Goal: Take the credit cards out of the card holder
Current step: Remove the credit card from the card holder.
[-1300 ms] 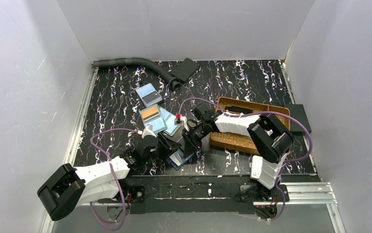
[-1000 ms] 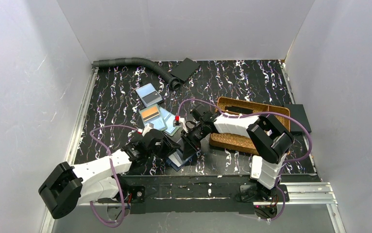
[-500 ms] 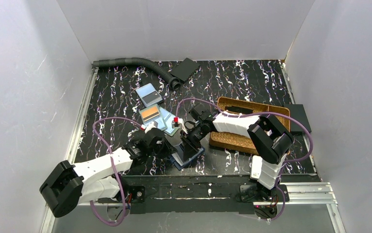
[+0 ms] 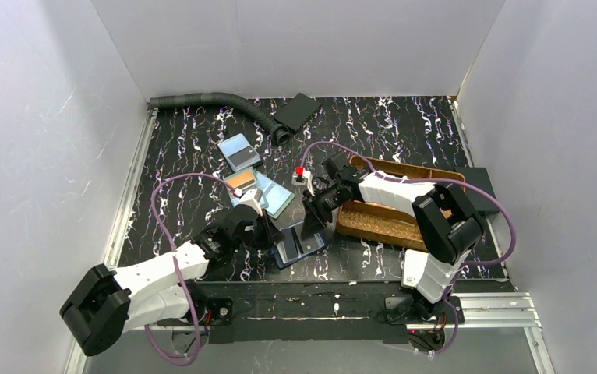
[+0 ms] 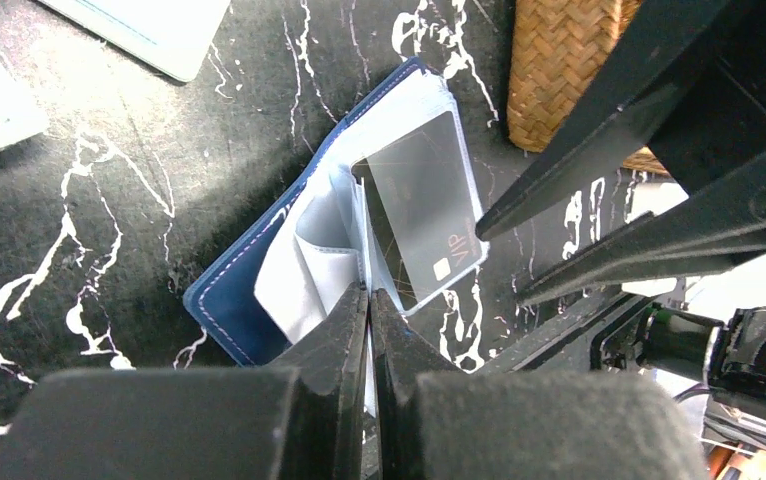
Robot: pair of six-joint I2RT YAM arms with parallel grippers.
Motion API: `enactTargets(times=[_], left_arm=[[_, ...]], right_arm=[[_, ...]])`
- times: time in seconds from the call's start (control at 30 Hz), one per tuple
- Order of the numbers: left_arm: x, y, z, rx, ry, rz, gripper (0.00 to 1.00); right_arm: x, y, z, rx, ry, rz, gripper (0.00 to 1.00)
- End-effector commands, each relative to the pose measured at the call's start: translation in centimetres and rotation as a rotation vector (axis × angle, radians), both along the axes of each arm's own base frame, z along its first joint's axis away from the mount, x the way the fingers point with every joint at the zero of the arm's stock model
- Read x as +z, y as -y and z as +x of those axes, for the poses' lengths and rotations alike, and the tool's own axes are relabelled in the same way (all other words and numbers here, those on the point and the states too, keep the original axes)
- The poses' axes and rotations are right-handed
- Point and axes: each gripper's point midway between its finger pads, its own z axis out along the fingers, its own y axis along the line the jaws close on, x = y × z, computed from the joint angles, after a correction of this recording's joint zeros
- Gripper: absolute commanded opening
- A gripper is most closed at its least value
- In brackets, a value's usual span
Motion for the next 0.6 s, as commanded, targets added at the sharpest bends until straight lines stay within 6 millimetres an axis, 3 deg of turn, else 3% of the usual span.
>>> enactTargets(times=[0.0, 0.23, 0.47, 0.57], left_arm=[[-0.5, 0.7, 0.3, -0.046, -0.006, -0.004, 0.00], [-2.0, 0.6, 0.5, -0.016, -0.059, -0.016, 0.02], [-2.4, 0.6, 0.3, 0.008, -0.091, -0.064, 0.29], [-2.6, 0.9, 0.1, 0.004, -0.105, -0.091, 0.33]], right_arm=[[-0.7, -0.6, 0.4, -0.058, -0.018, -0.024, 0.39], [-3.1, -0.7, 0.3, -0.083, -0.077, -0.095, 0.33], [-4.8, -0.7, 0.1, -0.086, -0.095, -0.150, 0.30], [-4.9, -0.7, 0.2, -0.086, -0.097, -0.153, 0.30]])
